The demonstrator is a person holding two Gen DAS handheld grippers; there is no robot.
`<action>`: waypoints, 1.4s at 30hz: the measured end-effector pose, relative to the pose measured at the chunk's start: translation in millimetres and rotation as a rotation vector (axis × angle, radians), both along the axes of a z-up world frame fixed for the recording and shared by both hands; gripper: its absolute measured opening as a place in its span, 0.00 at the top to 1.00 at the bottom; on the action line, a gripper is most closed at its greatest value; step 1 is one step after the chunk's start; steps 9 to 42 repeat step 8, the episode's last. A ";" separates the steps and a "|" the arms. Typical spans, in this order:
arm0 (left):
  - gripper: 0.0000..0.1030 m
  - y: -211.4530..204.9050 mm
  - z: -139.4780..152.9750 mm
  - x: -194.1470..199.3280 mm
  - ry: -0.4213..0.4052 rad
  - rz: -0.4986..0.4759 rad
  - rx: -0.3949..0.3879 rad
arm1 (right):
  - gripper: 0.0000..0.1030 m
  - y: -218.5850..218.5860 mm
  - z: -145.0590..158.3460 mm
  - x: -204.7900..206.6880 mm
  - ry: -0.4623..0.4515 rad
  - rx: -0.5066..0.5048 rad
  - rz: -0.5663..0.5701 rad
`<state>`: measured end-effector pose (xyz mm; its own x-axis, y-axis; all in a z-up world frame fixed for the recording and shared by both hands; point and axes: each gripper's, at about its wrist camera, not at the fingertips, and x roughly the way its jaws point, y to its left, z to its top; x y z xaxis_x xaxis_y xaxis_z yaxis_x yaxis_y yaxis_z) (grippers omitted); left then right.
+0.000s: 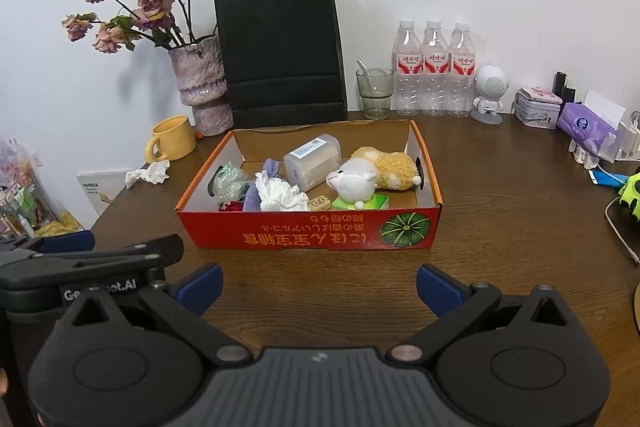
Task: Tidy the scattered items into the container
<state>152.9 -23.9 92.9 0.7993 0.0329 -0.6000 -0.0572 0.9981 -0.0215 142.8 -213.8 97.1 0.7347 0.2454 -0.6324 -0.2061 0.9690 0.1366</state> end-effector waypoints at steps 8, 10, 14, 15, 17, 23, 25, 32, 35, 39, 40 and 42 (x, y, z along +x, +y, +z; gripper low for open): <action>0.00 1.0 -2.0 -0.2 0.002 0.002 -0.006 | 0.00 -0.8 -1.5 0.6 0.004 0.003 -0.003; 0.00 1.0 -2.0 -0.2 0.002 0.002 -0.006 | 0.00 -0.8 -1.5 0.6 0.004 0.003 -0.003; 0.00 1.0 -2.0 -0.2 0.002 0.002 -0.006 | 0.00 -0.8 -1.5 0.6 0.004 0.003 -0.003; 0.00 1.0 -2.0 -0.2 0.002 0.002 -0.006 | 0.00 -0.8 -1.5 0.6 0.004 0.003 -0.003; 0.00 1.0 -2.0 -0.2 0.002 0.002 -0.006 | 0.00 -0.8 -1.5 0.6 0.004 0.003 -0.003; 0.00 1.0 -2.0 -0.2 0.002 0.002 -0.006 | 0.00 -0.8 -1.5 0.6 0.004 0.003 -0.003; 0.00 1.0 -2.0 -0.2 0.002 0.002 -0.006 | 0.00 -0.8 -1.5 0.6 0.004 0.003 -0.003; 0.00 1.0 -2.0 -0.2 0.002 0.002 -0.006 | 0.00 -0.8 -1.5 0.6 0.004 0.003 -0.003; 0.00 1.0 -2.0 -0.2 0.002 0.002 -0.006 | 0.00 -0.8 -1.5 0.6 0.004 0.003 -0.003; 0.00 1.0 -2.0 -0.2 0.002 0.002 -0.006 | 0.00 -0.8 -1.5 0.6 0.004 0.003 -0.003; 0.00 1.0 -2.0 -0.2 0.002 0.002 -0.006 | 0.00 -0.8 -1.5 0.6 0.004 0.003 -0.003; 0.00 1.0 -2.0 -0.2 0.002 0.002 -0.006 | 0.00 -0.8 -1.5 0.6 0.004 0.003 -0.003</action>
